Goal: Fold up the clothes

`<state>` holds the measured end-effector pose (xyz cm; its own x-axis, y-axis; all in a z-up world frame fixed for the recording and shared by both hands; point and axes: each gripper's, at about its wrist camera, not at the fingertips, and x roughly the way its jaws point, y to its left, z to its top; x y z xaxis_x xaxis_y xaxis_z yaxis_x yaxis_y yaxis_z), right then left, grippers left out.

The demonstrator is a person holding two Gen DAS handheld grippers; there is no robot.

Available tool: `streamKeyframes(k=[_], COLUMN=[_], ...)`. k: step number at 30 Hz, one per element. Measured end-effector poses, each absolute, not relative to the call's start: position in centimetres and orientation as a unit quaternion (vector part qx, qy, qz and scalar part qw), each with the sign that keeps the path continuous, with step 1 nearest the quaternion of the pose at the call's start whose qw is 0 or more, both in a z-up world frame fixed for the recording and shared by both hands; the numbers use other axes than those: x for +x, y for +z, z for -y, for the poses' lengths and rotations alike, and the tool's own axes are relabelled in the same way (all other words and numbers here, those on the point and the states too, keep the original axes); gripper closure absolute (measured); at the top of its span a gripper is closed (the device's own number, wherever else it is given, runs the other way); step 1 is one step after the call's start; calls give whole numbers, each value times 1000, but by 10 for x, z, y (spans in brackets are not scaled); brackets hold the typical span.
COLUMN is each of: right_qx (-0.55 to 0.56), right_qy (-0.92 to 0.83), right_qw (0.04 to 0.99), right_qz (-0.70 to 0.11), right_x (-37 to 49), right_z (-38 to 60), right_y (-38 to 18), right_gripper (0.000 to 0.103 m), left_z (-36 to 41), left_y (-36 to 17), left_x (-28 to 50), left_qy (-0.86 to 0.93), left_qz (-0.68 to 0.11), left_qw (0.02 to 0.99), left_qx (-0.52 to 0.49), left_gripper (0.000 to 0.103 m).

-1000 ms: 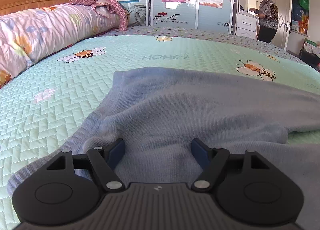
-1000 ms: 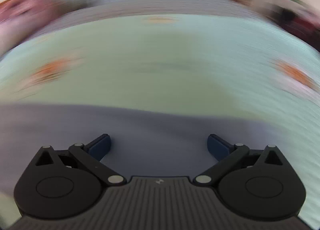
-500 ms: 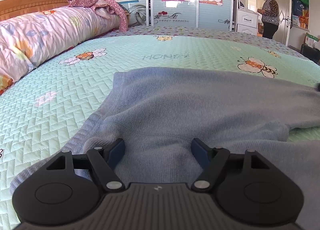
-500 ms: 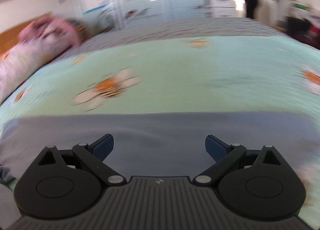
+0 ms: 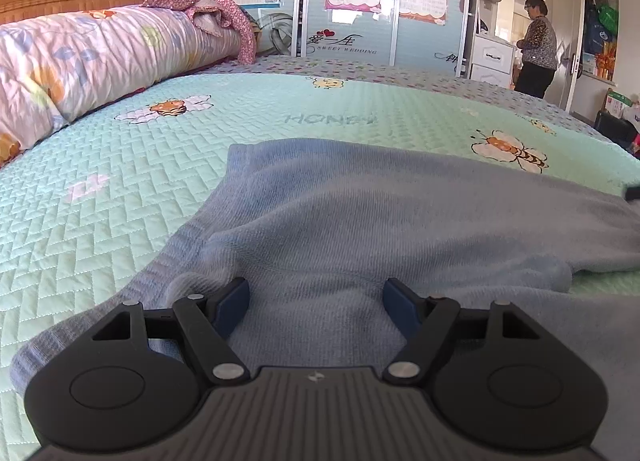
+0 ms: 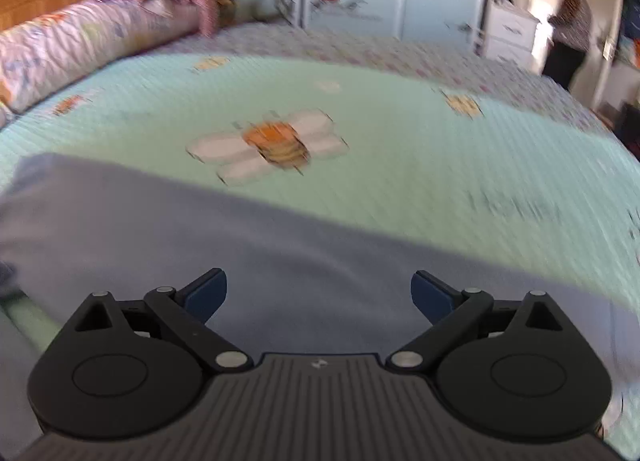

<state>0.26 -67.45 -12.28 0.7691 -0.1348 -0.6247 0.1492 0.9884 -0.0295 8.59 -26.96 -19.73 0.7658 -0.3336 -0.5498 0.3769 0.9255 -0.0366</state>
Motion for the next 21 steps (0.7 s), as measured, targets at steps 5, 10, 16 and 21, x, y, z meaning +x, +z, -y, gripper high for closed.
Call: streamKeyframes(k=[5,10,16,21], right_qx=[-14,116,35,96], right_qy=[-60,-202,-189,-284], right_qw=[904,907,897,879], right_qz=[-423,-351,-399,-370], right_x=[76,42,36,50], right_z=[677,732,732,777], right_y=[-158,-134,-147,-138], right_gripper=[0,0,0,1], left_z=[270,266,263,264], left_y=[-197,-198,-198,-198], left_x=[86,87,88,88], left_qy=[-190,-195,-197,-197], left_qz=[-286,-285,-284,-284], left_qw=[938,938,938,938], left_qx=[37,27,19,21], left_gripper=[26,25,25,25])
